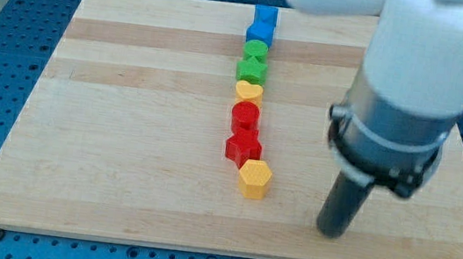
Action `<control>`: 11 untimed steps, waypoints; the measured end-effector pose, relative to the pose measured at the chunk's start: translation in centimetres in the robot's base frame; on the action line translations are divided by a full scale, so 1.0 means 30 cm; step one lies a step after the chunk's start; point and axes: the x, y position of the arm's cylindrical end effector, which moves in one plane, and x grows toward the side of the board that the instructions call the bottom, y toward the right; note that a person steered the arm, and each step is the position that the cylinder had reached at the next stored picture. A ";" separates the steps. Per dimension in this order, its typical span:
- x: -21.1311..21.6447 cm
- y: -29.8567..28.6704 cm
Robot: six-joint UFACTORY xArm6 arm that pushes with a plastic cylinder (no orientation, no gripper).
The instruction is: Nudge the red star up a bit
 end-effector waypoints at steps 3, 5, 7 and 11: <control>0.052 -0.183; 0.018 -0.302; 0.000 -0.506; -0.260 -0.501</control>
